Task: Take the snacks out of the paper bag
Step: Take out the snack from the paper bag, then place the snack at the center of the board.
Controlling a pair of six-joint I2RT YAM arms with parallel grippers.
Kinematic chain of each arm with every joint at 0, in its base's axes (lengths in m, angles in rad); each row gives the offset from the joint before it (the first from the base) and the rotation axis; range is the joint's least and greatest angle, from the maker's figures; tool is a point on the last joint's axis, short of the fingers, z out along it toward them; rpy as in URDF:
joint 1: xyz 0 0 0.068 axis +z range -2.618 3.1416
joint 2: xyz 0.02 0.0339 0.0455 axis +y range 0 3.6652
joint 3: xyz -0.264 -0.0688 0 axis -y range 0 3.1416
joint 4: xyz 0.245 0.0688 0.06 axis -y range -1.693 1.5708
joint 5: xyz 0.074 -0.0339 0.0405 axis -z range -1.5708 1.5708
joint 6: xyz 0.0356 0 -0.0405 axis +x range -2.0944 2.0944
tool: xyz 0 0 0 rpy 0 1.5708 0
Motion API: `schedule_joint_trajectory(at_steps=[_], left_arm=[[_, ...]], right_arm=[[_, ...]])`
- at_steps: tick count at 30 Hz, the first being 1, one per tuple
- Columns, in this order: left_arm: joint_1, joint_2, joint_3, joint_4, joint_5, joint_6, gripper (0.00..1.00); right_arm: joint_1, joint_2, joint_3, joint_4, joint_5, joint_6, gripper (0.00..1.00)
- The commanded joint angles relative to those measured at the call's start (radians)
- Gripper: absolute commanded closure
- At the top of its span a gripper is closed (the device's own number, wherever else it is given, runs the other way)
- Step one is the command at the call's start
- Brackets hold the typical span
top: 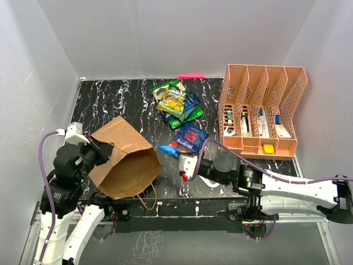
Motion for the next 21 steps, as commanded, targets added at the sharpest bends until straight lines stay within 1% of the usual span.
schedule_joint_trajectory(at_steps=[1, 3, 5, 6, 8, 12, 16, 21], left_arm=[[-0.001, 0.005, -0.001, 0.005, -0.004, 0.006, 1.00], [-0.002, 0.000, 0.001, 0.000, -0.008, 0.003, 1.00], [-0.002, -0.008, 0.005, -0.005, -0.012, -0.001, 1.00], [-0.002, -0.011, 0.007, -0.007, -0.013, -0.002, 1.00], [-0.002, -0.014, 0.008, -0.012, -0.014, -0.004, 1.00], [-0.001, -0.007, 0.016, -0.017, -0.008, -0.004, 1.00], [-0.002, -0.005, 0.008, -0.019, -0.009, 0.001, 1.00], [-0.001, -0.017, -0.011, -0.027, -0.007, 0.002, 1.00]], right_arm=[[-0.118, 0.016, -0.017, 0.136, 0.190, 0.036, 0.92], [-0.211, 0.042, -0.013, 0.168, 0.158, 0.083, 0.92], [-0.308, 0.078, -0.018, 0.204, 0.087, 0.133, 0.92], [-0.380, 0.099, -0.024, 0.231, 0.040, 0.155, 0.92], [-0.473, 0.159, -0.034, 0.291, -0.030, 0.189, 0.92], [-0.636, 0.315, -0.015, 0.394, -0.144, 0.316, 0.92], [-0.753, 0.471, 0.020, 0.493, -0.306, 0.463, 0.92], [-0.802, 0.598, 0.038, 0.606, -0.439, 0.577, 0.92]])
